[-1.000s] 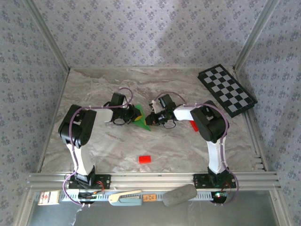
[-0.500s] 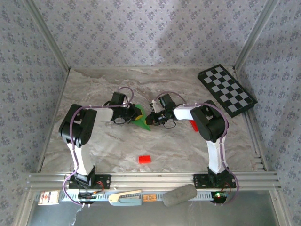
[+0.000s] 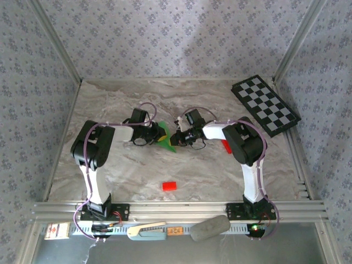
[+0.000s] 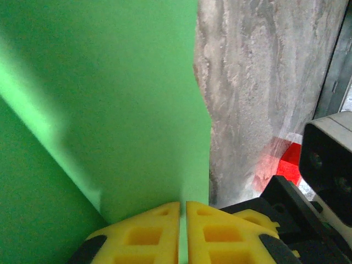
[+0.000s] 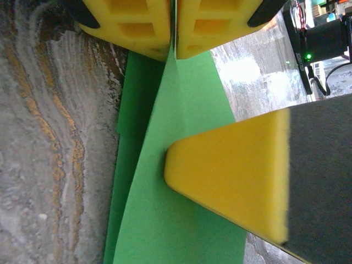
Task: Fold a paper plane with a square sheet of paper (pick it up from the middle)
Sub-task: Fourth fold the wing at the center of the table.
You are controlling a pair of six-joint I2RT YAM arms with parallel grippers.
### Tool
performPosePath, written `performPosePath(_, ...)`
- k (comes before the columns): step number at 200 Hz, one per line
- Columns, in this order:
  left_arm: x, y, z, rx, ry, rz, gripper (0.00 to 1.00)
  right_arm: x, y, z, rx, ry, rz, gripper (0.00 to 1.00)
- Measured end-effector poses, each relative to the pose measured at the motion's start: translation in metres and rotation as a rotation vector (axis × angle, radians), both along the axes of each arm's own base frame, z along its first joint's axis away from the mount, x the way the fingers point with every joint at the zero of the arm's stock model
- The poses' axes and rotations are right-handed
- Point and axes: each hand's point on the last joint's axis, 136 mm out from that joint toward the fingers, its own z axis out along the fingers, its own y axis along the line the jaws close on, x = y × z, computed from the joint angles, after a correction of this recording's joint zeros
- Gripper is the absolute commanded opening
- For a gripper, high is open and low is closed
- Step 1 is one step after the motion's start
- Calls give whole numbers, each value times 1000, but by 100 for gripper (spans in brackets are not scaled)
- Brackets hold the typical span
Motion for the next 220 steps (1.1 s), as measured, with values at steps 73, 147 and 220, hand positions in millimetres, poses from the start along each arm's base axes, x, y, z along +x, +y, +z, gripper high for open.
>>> performPosePath(73,-1,0,-2,3,8,0,12,-1,2,4,11,22,2,21)
performPosePath(147,-2,1,-3,8,17,0,12,-10,-6,5,-37,73,-8,22)
performPosePath(220,-3,2,-4,12,19,3,12,-17,-12,1,-70,105,-11,17)
